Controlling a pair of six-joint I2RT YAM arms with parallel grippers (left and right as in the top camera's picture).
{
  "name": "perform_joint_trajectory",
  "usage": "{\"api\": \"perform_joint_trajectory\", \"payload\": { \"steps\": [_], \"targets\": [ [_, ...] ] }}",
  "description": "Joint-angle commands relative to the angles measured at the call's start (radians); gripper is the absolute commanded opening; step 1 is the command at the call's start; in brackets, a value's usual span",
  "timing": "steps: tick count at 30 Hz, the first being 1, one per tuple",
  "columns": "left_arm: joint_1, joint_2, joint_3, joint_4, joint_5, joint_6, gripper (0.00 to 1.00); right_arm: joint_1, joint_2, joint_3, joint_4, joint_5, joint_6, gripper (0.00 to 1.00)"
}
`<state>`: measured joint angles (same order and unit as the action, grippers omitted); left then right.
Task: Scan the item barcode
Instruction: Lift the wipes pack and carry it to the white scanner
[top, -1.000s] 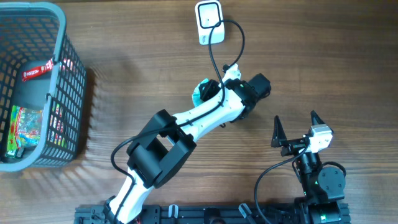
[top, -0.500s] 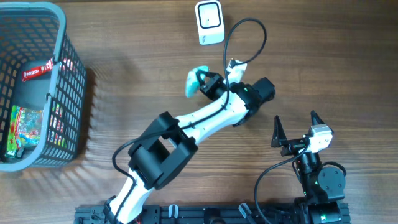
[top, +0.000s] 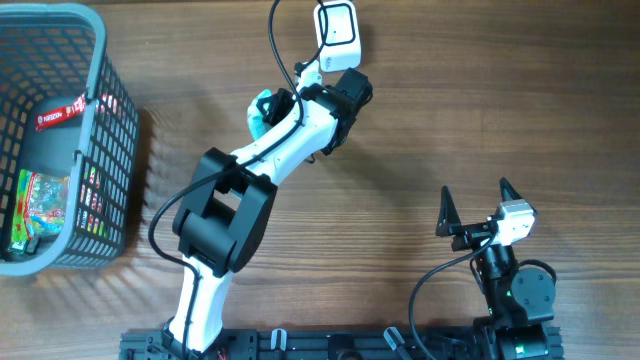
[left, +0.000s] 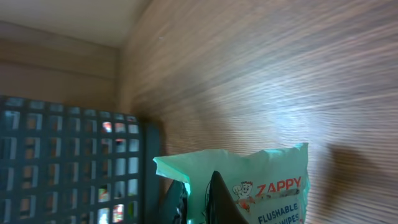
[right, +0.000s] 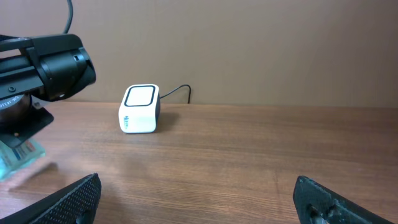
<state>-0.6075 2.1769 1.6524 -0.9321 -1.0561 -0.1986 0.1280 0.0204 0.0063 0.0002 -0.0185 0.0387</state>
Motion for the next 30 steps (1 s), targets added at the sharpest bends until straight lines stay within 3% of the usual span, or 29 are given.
{"api": "perform_joint_trajectory", "payload": {
  "steps": [1, 5, 7, 11, 12, 18, 21, 23, 25, 27, 30],
  "targets": [
    [-0.042, 0.017, -0.022, 0.015, 0.043, -0.053, 0.04, 0.002, -0.003, -0.001, 0.005, 0.002, -0.013, 1.00],
    [-0.105, 0.017, -0.082, 0.030, 0.051, -0.053, 0.04, 0.002, -0.003, -0.001, 0.005, 0.002, -0.013, 1.00],
    [-0.148, 0.017, -0.082, 0.031, 0.057, -0.052, 0.24, 0.002, -0.003, -0.001, 0.005, 0.002, -0.013, 1.00],
    [-0.206, 0.016, -0.082, 0.034, 0.083, -0.052, 0.44, 0.002, -0.003, -0.001, 0.005, 0.002, -0.013, 1.00],
    [-0.217, 0.016, -0.082, 0.032, 0.114, -0.052, 0.45, 0.002, -0.003, -0.001, 0.005, 0.002, -0.013, 1.00],
    [-0.253, -0.033, -0.080, 0.003, 0.352, -0.053, 0.62, 0.002, -0.003, -0.001, 0.005, 0.002, -0.013, 1.00],
    [-0.224, -0.126, -0.057, 0.004, 0.607, -0.053, 0.75, 0.002, -0.003, -0.001, 0.005, 0.002, -0.013, 1.00],
    [-0.173, -0.215, -0.049, 0.004, 0.755, -0.104, 0.77, 0.002, -0.003, -0.001, 0.005, 0.002, -0.013, 1.00],
    [-0.119, -0.265, -0.049, -0.004, 0.779, -0.174, 0.66, 0.002, -0.003, -0.001, 0.005, 0.002, -0.013, 1.00],
    [-0.047, -0.280, -0.050, -0.031, 0.797, -0.241, 0.05, 0.002, -0.003, -0.001, 0.005, 0.002, -0.013, 1.00],
    [0.034, -0.266, -0.063, -0.069, 0.962, -0.228, 0.04, 0.002, -0.003, -0.001, 0.005, 0.002, -0.013, 1.00]
  ]
}}
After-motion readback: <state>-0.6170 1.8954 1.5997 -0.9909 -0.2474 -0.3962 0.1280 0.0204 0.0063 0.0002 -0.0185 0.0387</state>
